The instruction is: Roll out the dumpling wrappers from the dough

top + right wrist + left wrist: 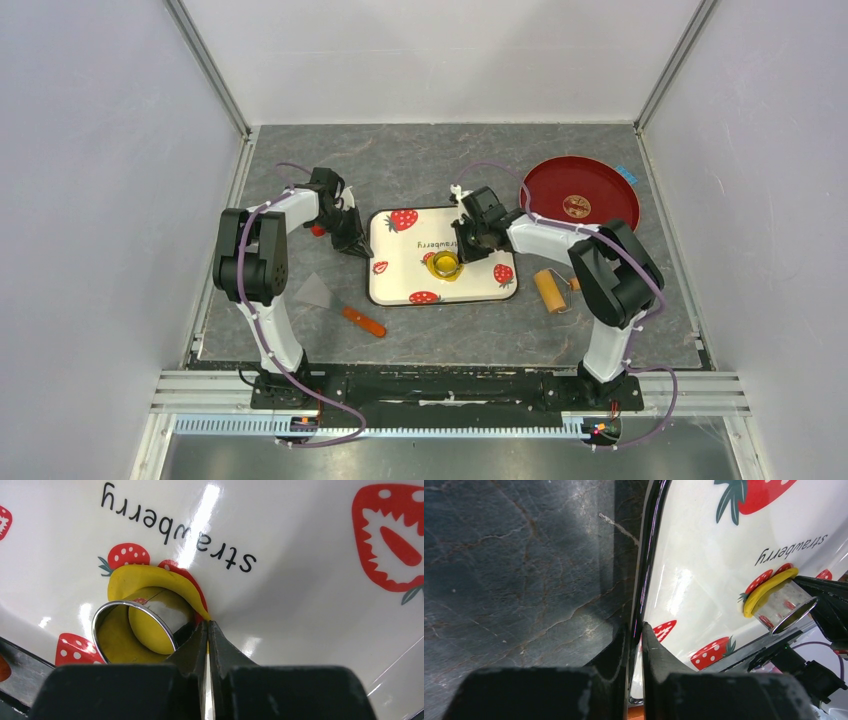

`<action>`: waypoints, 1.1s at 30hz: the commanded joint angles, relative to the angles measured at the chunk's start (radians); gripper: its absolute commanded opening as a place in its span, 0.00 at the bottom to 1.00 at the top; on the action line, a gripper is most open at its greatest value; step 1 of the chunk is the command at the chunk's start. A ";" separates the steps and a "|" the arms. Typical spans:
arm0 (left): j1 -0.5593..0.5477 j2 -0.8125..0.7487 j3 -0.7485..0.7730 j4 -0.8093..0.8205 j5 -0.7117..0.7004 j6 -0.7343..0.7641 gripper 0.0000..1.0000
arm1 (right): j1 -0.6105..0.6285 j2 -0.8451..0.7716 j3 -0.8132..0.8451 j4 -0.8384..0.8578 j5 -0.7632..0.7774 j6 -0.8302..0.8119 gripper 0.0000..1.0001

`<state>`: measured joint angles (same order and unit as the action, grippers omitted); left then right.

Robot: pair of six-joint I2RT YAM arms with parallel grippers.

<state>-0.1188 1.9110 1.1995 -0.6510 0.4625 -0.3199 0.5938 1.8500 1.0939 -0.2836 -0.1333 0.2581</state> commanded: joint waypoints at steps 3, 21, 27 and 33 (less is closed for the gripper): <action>-0.010 0.028 0.020 0.031 0.010 0.006 0.02 | 0.006 0.049 -0.122 -0.198 0.112 -0.025 0.01; -0.015 0.051 0.028 0.035 0.031 -0.015 0.02 | 0.019 -0.137 -0.290 -0.102 -0.051 0.044 0.06; -0.019 0.056 0.031 0.033 0.036 -0.014 0.02 | 0.024 -0.186 -0.327 -0.061 -0.070 0.067 0.12; -0.019 0.058 0.030 0.041 0.056 -0.019 0.02 | 0.024 -0.213 -0.354 -0.037 -0.077 0.084 0.33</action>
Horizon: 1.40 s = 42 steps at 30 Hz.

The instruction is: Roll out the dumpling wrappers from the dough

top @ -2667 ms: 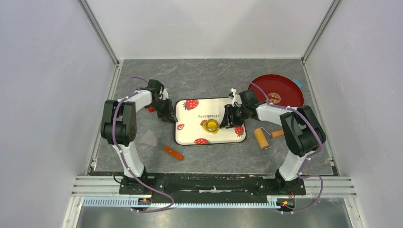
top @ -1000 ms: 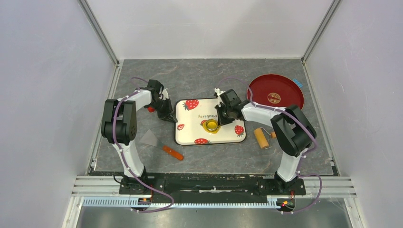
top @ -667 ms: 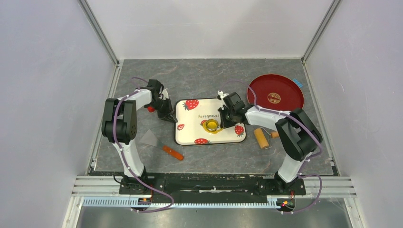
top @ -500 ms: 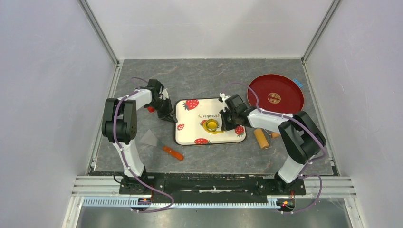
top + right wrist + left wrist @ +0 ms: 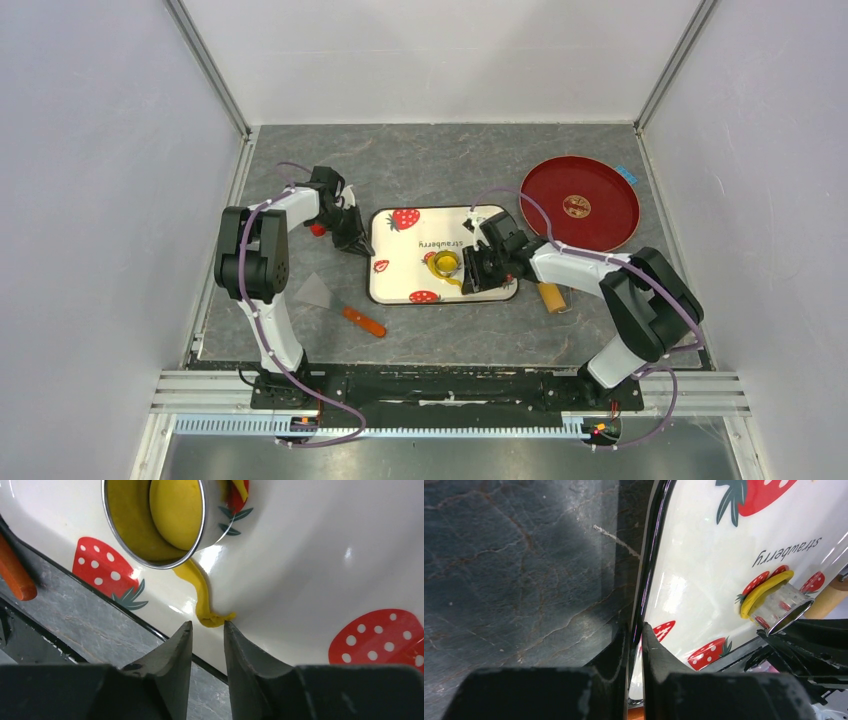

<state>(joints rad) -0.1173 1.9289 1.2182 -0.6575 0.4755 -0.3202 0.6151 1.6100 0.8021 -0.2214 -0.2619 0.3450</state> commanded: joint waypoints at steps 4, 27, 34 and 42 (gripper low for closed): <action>-0.021 0.044 0.020 0.045 0.050 -0.019 0.02 | 0.004 0.022 -0.072 -0.072 0.040 0.011 0.42; -0.021 0.048 0.030 0.038 0.053 -0.010 0.02 | 0.144 0.171 0.049 -0.113 0.282 0.013 0.42; -0.021 0.045 0.030 0.038 0.054 -0.006 0.02 | 0.228 0.219 0.096 -0.199 0.354 0.013 0.21; -0.021 0.048 0.030 0.038 0.058 -0.006 0.02 | 0.308 0.219 0.217 -0.276 0.337 0.036 0.19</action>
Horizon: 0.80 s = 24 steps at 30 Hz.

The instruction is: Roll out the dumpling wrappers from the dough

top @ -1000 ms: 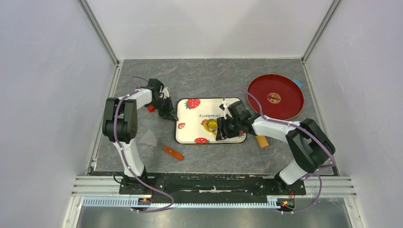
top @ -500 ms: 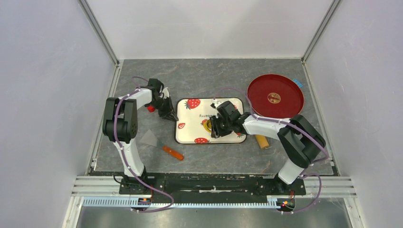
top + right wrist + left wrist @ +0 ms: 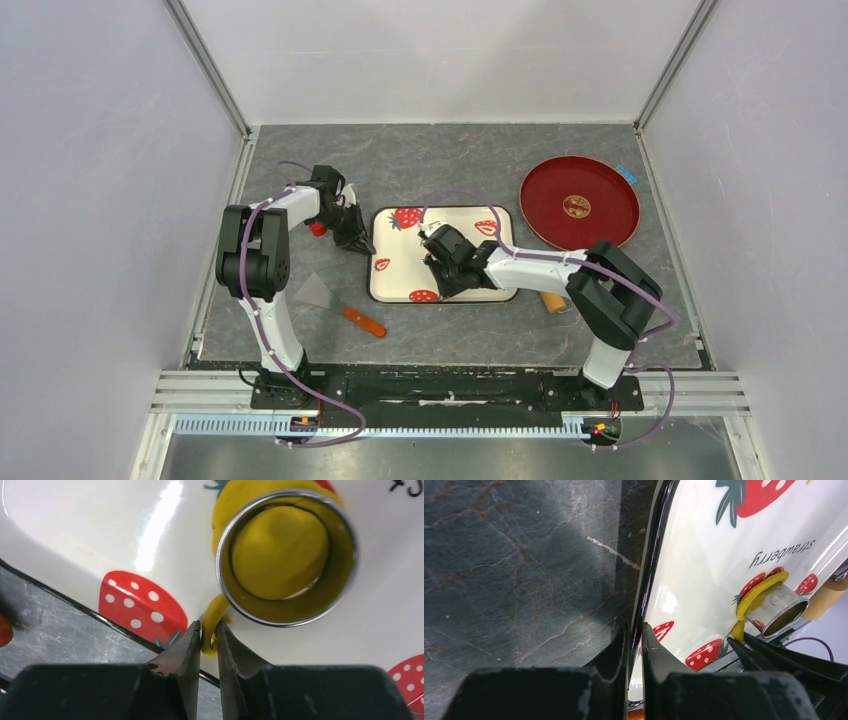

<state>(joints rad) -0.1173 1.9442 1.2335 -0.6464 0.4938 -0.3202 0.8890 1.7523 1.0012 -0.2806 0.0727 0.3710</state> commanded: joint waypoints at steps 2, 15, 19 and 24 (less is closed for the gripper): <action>-0.021 0.032 0.015 0.027 0.042 -0.006 0.02 | 0.042 0.087 0.064 -0.239 0.002 0.010 0.19; -0.021 0.033 0.017 0.027 0.049 -0.006 0.02 | 0.047 0.233 0.425 -0.393 0.022 -0.063 0.20; -0.021 0.035 0.017 0.027 0.052 -0.006 0.02 | 0.044 0.279 0.546 -0.449 0.031 -0.085 0.19; -0.021 0.034 0.015 0.028 0.055 -0.005 0.02 | 0.027 0.317 0.657 -0.508 0.044 -0.106 0.15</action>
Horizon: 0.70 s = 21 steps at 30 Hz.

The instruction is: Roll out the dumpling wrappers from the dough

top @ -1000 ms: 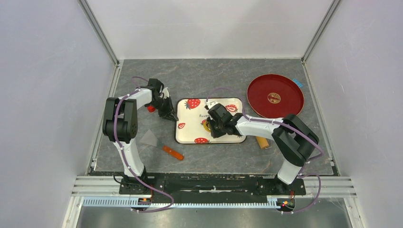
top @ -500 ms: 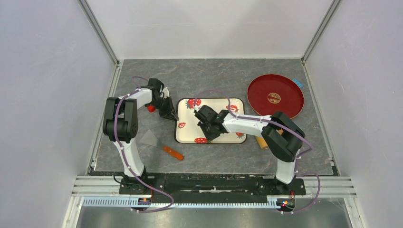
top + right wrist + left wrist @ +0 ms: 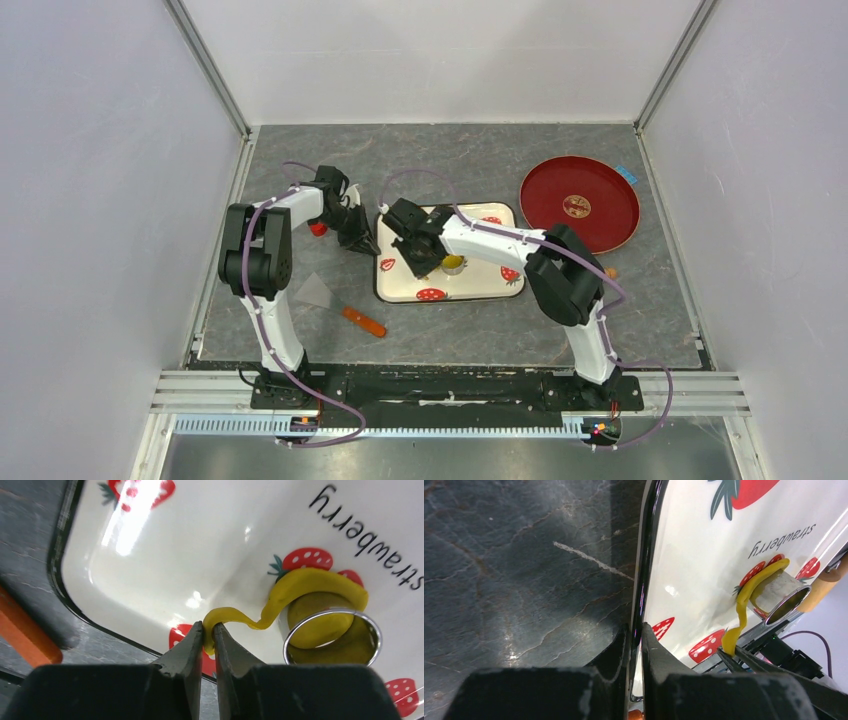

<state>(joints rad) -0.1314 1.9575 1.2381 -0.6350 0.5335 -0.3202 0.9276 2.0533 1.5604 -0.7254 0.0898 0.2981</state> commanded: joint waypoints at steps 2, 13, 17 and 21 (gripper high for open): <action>-0.007 0.021 0.011 0.017 0.013 -0.005 0.02 | -0.021 0.020 0.121 -0.079 0.025 -0.040 0.14; -0.007 0.021 0.012 0.018 0.013 -0.005 0.02 | -0.139 0.011 0.228 -0.083 -0.076 -0.067 0.14; -0.007 0.024 0.011 0.017 0.013 -0.005 0.02 | -0.188 0.013 0.264 -0.080 -0.123 -0.075 0.14; -0.007 0.026 0.011 0.017 0.012 -0.003 0.02 | -0.236 0.008 0.252 -0.070 -0.147 -0.082 0.15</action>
<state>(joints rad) -0.1322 1.9594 1.2381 -0.6342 0.5362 -0.3206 0.7254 2.0624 1.7878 -0.8036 -0.0074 0.2394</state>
